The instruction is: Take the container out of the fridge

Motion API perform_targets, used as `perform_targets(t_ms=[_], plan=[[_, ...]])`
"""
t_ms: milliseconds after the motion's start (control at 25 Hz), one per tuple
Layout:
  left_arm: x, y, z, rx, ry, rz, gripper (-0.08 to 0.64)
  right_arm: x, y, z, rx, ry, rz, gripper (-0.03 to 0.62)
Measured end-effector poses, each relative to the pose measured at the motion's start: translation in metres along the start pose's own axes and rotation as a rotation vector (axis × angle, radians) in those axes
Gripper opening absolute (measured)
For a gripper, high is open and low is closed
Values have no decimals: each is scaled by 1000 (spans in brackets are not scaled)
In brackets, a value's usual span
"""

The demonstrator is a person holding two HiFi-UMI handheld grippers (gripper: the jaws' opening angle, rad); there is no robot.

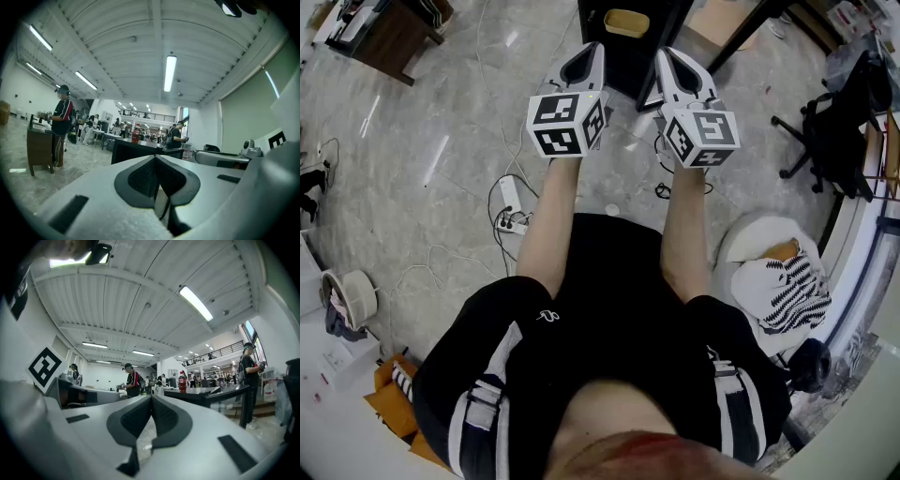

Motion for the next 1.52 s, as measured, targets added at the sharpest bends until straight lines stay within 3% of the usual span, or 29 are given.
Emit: perform_targets(t_ms=[200,320,640,800,1120,1240,1400,1520], plan=[[-2,3,2,-11,-7,1,8,0,-1,-5,91,46,0,11],[-9,7,6,-22,-26,-6,8,-3,-5,-10,111,14,-34,12],[-7,6,67,-120,-9,-5,8,6,-41,-6,172,27,-104,11],[3,-33,80,-81,27,-20,8,16,-68,-15,143,42,-88,11],[21,-137,101,-1,32,-33,8,43,-133,-75,174,62,-75,11],[34,-174,133,-15,37,-7,8,65,-170,-87,180,78,-61,11],[58,-217,171,-18,32,59,8,93,-211,-111,256,95,-32,12],[77,-243,200,-25,77,107,8,121,-238,-119,278,76,17,11]])
Point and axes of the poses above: the fingertips, and each gripper's own axes: y backward along the fingers, z to its left, x out of its underside, the point moved 7 cm from there along y, backward along the fingers, and after that the axes turned 14 degrees about -z, right-handed, at the moved point
